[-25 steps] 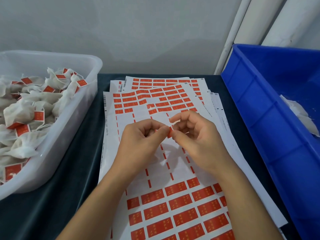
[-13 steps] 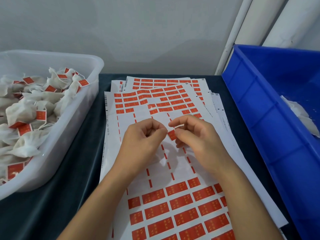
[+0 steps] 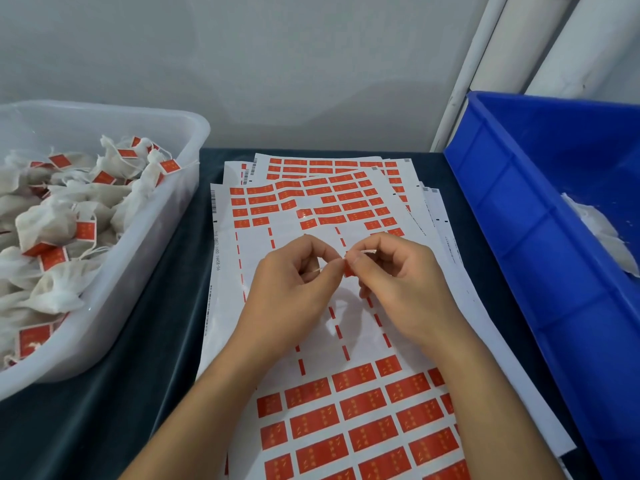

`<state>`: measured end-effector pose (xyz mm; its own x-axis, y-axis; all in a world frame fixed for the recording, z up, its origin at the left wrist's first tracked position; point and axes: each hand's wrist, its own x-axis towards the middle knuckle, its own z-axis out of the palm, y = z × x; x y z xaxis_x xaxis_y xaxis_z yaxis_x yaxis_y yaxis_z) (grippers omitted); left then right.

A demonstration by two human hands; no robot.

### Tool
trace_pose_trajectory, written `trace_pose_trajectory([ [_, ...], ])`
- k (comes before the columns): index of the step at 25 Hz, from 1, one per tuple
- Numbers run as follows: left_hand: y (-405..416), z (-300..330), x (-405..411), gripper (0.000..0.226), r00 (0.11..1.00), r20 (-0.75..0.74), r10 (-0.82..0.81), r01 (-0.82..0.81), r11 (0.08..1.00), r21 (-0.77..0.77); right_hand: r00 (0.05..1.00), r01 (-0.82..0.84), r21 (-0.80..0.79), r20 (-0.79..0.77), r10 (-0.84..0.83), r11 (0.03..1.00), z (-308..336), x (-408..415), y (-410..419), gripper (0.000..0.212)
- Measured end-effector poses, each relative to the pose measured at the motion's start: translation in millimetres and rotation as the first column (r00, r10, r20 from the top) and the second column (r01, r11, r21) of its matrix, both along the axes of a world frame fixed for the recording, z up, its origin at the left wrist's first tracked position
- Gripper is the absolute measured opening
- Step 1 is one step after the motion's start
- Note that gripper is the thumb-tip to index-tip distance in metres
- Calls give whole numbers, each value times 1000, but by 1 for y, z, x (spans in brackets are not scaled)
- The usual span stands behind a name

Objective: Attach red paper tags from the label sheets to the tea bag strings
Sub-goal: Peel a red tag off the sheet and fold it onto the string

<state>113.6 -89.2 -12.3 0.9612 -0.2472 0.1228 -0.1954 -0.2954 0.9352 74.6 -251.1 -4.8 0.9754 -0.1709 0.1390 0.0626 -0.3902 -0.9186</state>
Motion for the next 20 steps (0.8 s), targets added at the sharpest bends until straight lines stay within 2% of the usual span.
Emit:
trace_pose_trajectory([
  [6,1,2,0,14,999,-33,-13,12,999,-37,999,-23,-30,25,24,999,1,-1,1,9],
  [11,-1,0,-1,18,999,-34,-8,6,999,-51,998,-68,58,-10,69,996,3,-2,2,13],
  [14,0,1,-1,21,999,-10,-43,42,997,-62,996,-83,3,14,82,997,5,-2,2,15],
  [16,2,1,0,20,998,3,-67,67,995,-74,996,-75,-26,38,76,997,5,-2,2,16],
  [20,2,2,-4,10,999,27,-34,35,998,-53,998,1,31,62,-3,1000,3,-2,4,11],
])
